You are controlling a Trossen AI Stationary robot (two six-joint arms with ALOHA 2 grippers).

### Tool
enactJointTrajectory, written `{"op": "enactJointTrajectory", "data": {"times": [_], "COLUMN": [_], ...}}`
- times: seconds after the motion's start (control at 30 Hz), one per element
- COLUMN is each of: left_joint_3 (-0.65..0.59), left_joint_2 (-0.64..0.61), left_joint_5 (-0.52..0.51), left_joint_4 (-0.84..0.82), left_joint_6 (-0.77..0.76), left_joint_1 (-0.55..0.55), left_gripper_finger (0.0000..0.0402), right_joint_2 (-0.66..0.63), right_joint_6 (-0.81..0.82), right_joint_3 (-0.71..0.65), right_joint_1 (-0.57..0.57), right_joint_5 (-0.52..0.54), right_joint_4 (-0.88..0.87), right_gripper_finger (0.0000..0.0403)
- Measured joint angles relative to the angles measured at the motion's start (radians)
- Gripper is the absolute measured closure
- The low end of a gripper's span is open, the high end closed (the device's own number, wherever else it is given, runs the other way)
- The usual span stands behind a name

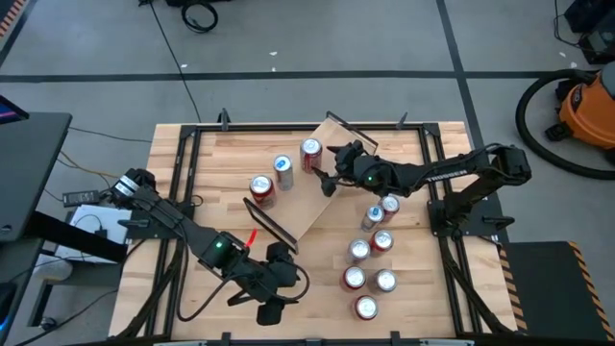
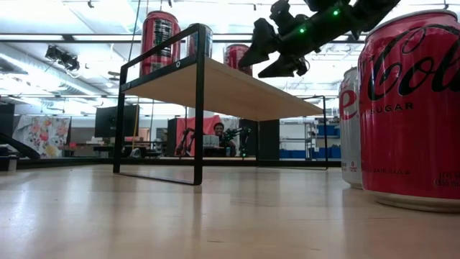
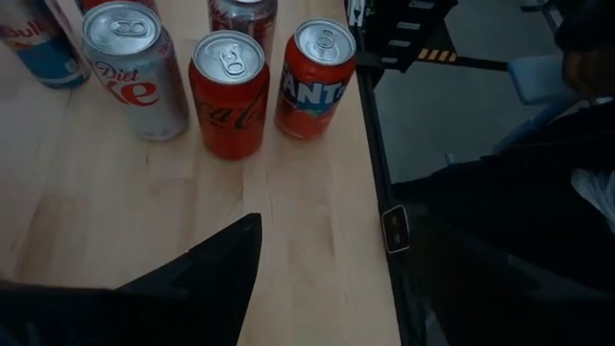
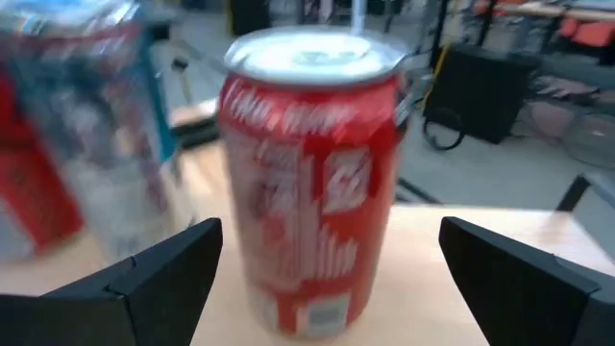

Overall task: Place canned beverage on shelf
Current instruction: Put the blue soda can on the shelf aligned with the other blue soda can

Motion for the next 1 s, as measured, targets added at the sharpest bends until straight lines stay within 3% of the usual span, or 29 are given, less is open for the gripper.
{"op": "enactJointTrajectory", "data": {"times": [0.27, 0.47, 0.6, 0.8, 1.0], "left_joint_3": [0.0, 0.0, -0.001, 0.001, 0.001], "left_joint_2": [0.005, 0.026, 0.047, 0.088, 0.092], "left_joint_5": [-0.109, -0.135, -0.109, 0.003, 0.008], "left_joint_4": [0.0, -0.006, 0.028, 0.144, 0.129], "left_joint_6": [0.118, 0.12, 0.118, 0.209, 0.323], "left_joint_1": [0.006, 0.049, 0.088, 0.12, 0.13], "left_gripper_finger": [0.0127, 0.0127, 0.0127, 0.0127, 0.0127], "right_joint_2": [-0.142, -0.234, -0.254, -0.272, -0.262], "right_joint_6": [0.0, 0.139, 0.215, 0.338, 0.424], "right_joint_3": [0.0, 0.0, -0.028, -0.055, -0.054], "right_joint_1": [0.092, 0.216, 0.348, 0.547, 0.633], "right_joint_5": [-0.071, -0.099, -0.046, 0.134, 0.19], "right_joint_4": [-0.246, -0.48, -0.525, -0.595, -0.647], "right_gripper_finger": [0.0003, 0.0003, 0.0003, 0.0003, 0.0003]}}
